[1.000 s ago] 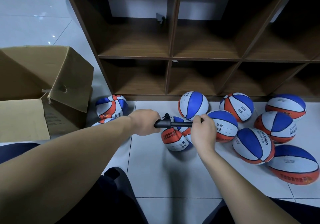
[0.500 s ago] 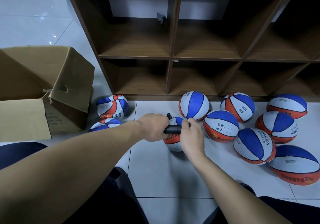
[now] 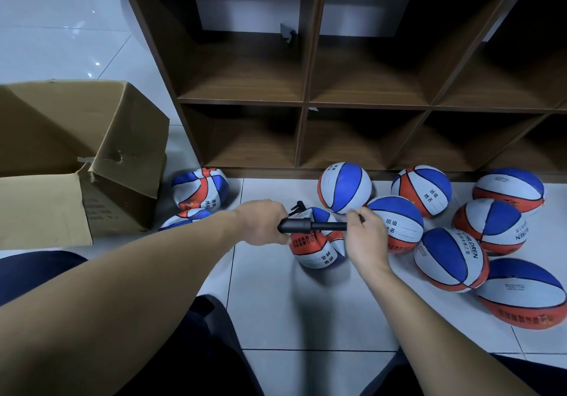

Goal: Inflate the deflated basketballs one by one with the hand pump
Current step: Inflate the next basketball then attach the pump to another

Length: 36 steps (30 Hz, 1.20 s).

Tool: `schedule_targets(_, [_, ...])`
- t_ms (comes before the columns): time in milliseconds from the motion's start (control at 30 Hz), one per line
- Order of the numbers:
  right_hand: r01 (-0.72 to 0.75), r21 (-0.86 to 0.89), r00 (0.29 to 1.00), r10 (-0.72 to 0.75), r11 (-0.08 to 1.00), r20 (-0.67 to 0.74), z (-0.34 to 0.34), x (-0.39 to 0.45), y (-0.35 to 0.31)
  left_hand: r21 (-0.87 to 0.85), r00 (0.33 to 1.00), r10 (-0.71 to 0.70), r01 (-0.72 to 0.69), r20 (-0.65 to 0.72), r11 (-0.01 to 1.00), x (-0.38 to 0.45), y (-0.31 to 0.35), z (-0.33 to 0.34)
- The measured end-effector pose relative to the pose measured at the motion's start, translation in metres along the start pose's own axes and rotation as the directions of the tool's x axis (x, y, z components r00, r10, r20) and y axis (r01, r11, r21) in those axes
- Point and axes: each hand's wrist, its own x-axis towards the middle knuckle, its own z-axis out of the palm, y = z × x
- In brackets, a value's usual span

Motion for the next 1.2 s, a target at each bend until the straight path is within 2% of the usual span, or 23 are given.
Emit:
schedule_targets(100, [-0.049,0.037,0.998,0.051,0.998,-0.041,-0.014,0.010,0.004,0.014,0.999,-0.054,0.054,-0.003,0.998,-0.002,-0.013,-0.004])
schedule_targets(300, [-0.073,0.071,0.992,0.080,0.995,-0.103,-0.007,0.007,-0.003,0.044,0.997,-0.053,0.055,-0.065,0.997,-0.003,-0.001,-0.006])
schedule_targets(567, [0.006,0.007,0.999,-0.006,1.000,-0.035,0.014,-0.011,-0.011,0.008,0.995,-0.056,0.057,-0.088,0.998,-0.009,0.022,0.006])
schedule_targets(1100, [0.026,-0.024,0.992,-0.023,0.999,0.128,0.027,-0.016,-0.010,-0.007,0.998,-0.007,0.007,-0.064,1.000,-0.006,0.034,0.004])
schedule_targets(1200, [0.007,-0.015,0.995,-0.005,1.000,0.096,0.015,-0.007,-0.009,-0.019,0.998,-0.017,0.016,-0.060,1.000,-0.006,0.026,0.003])
